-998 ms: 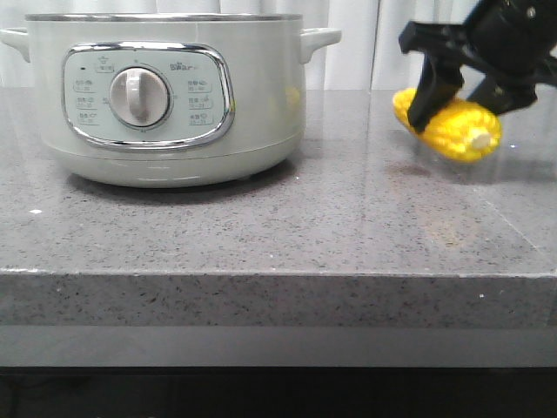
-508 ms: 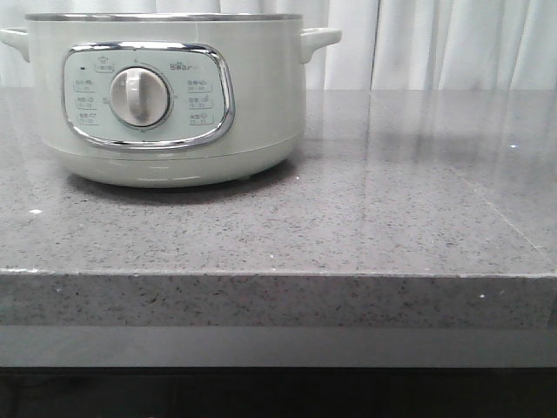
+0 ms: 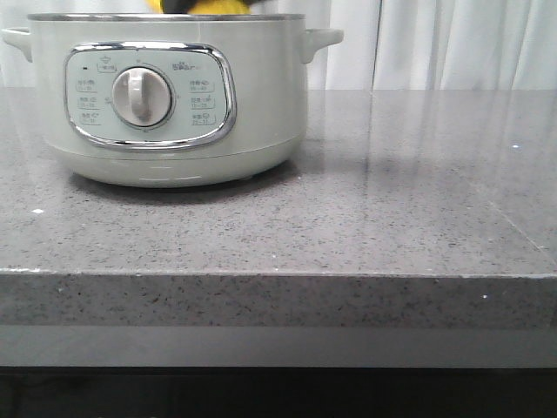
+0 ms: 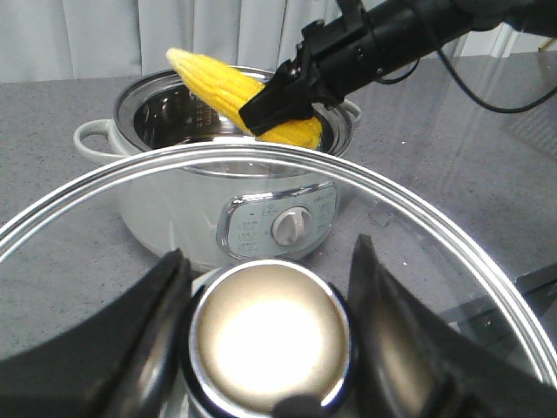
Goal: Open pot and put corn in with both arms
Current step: 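Carry the corn cob over the open pot with the right gripper, then open the right gripper to drop the corn into the pot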
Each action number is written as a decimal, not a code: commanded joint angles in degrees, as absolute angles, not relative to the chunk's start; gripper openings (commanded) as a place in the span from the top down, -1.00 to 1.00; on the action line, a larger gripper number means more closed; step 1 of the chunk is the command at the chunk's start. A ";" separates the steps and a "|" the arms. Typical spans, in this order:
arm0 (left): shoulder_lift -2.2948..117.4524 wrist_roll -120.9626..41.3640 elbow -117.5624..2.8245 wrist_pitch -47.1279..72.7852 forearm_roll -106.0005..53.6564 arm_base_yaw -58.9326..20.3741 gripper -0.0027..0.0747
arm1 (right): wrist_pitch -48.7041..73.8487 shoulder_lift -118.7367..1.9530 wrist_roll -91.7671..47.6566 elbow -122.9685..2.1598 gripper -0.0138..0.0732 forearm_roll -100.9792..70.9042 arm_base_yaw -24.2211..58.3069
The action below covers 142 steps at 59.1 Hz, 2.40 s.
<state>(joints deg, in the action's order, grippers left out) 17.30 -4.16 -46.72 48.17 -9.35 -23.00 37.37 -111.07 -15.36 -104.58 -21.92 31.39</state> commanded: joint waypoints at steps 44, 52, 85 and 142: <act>17.81 -4.33 -48.69 39.28 -10.83 -23.18 0.64 | 33.74 -104.33 -15.99 -107.09 -0.70 -22.40 30.42; 17.81 -4.33 -48.69 39.28 -10.83 -23.18 0.64 | 33.84 -101.55 -15.99 -107.09 -0.70 -22.30 28.55; 17.81 -4.33 -48.69 39.13 -10.83 -23.18 0.64 | 33.16 -82.68 -15.99 -96.54 -0.70 -13.24 19.49; 17.81 -4.33 -48.69 39.13 -10.83 -23.18 0.64 | 16.09 -21.64 -15.99 -33.25 -0.39 -12.74 19.49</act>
